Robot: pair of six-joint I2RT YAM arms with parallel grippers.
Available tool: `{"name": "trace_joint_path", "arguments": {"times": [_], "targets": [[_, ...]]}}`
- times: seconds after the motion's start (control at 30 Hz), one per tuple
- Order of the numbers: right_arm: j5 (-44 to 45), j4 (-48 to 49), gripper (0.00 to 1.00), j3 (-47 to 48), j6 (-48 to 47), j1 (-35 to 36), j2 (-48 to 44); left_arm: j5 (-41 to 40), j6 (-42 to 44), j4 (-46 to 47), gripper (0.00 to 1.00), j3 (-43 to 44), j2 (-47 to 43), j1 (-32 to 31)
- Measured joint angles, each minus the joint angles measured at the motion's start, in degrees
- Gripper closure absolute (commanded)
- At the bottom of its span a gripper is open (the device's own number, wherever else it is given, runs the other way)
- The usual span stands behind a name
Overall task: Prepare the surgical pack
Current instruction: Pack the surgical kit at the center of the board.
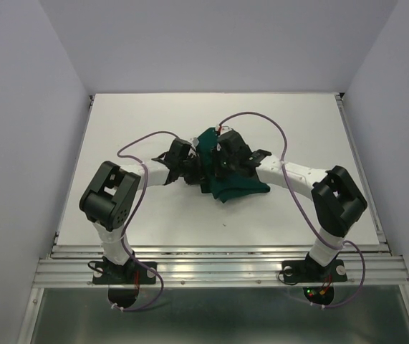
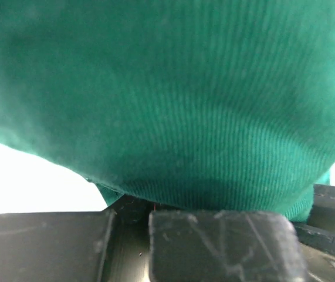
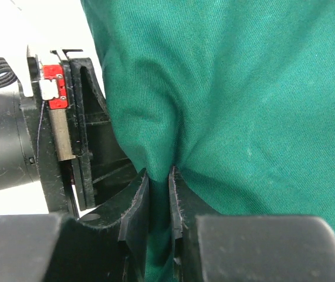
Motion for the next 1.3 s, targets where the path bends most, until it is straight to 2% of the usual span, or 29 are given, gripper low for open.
{"name": "trace_joint_path", "arguments": {"times": [0.4,1.3], "targets": [[-2.27,2.38,0.99,-1.09,4.20,-2.49,-1.81,0.63,-2.27,10.97,1.00,-0.94,2.60,-0.04],[-1.90,3.58,0.99,-2.93,7.15,-3.78,-3.93,1.14,-5.73,17.77,1.00,2.43,9.55,-0.59]]}}
